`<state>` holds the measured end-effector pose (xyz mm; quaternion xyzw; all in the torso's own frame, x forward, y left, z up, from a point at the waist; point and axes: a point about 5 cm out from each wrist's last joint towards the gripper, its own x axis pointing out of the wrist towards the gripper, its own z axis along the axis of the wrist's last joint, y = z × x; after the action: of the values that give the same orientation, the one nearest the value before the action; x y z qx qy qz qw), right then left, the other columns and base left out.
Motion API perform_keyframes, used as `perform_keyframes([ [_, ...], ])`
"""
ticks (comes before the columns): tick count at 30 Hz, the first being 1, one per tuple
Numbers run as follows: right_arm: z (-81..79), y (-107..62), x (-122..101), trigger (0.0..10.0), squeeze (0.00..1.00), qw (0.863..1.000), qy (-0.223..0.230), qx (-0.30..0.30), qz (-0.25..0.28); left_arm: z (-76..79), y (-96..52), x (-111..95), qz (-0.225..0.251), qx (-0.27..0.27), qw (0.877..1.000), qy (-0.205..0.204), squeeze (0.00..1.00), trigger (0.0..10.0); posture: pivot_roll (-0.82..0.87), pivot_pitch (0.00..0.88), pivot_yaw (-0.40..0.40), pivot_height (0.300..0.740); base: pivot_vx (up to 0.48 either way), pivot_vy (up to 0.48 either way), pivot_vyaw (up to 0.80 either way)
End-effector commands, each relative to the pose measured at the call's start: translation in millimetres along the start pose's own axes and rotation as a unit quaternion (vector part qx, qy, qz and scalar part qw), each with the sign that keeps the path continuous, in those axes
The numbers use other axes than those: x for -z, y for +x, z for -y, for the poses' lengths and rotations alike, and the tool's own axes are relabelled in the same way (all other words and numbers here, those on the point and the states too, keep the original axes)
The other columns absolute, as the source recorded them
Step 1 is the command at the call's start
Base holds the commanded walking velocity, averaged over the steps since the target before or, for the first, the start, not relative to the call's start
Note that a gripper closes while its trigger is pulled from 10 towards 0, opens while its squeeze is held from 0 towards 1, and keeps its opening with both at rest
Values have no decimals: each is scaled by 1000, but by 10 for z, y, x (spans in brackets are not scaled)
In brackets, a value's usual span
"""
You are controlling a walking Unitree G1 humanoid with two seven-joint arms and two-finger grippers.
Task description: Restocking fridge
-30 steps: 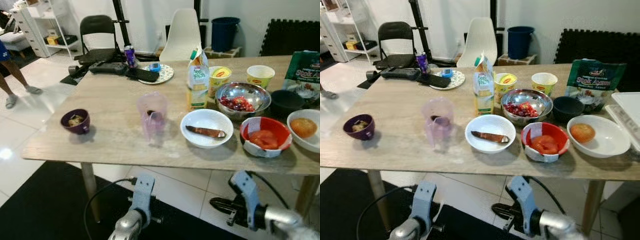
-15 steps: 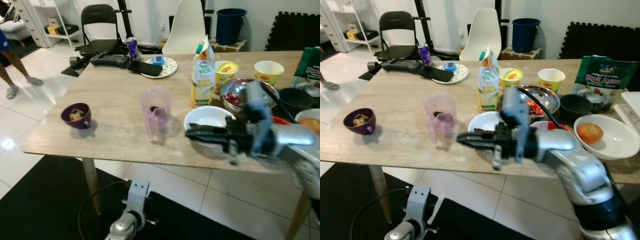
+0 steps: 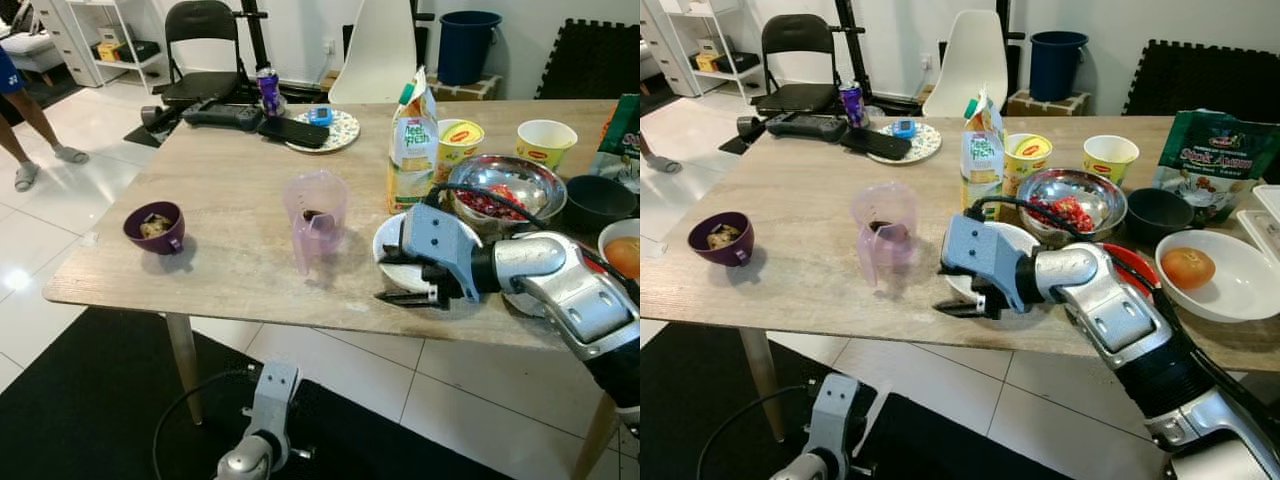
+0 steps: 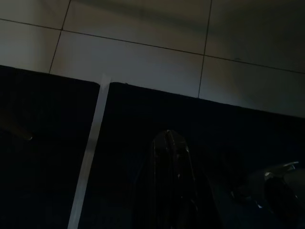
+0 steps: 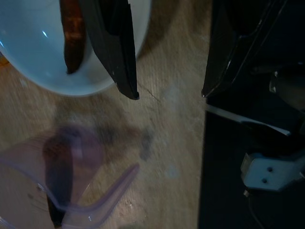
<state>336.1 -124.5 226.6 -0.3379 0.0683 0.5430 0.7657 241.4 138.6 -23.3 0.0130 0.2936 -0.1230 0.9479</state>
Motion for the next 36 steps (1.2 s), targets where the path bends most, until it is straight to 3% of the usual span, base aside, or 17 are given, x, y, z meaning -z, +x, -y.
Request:
perform_keyframes([
  [1,29,5,27,10000,0,1000,-1,1,-11,-29,-26,55,-11,-3,1000,4,0,10000,-71,144,49,740,0,0,0],
  [2,135,38,87,10000,1000,999,18,27,-23,-17,-19,51,-11,-2,1000,3,0,10000,-71,144,48,740,0,0,0],
  [7,227,101,107,10000,1000,997,4,60,-37,-17,-17,44,-11,-3,1000,2,0,10000,-69,141,45,740,0,0,0],
  [8,234,114,114,10000,773,997,4,59,-41,-20,-18,44,-11,-4,1000,2,0,10000,-69,140,41,740,0,0,0],
  [9,239,127,127,10000,0,997,4,54,-47,-23,-21,44,-11,-5,1000,2,0,10000,-69,140,40,740,0,0,0],
  [22,250,53,347,10000,0,992,31,-16,-124,-1,-51,101,-14,-6,1000,-7,0,10000,-70,122,24,740,0,0,0],
  [36,331,-86,558,10000,0,981,69,1,-182,-13,-24,68,-13,-7,1000,-7,0,10000,-78,103,29,740,0,0,0],
])
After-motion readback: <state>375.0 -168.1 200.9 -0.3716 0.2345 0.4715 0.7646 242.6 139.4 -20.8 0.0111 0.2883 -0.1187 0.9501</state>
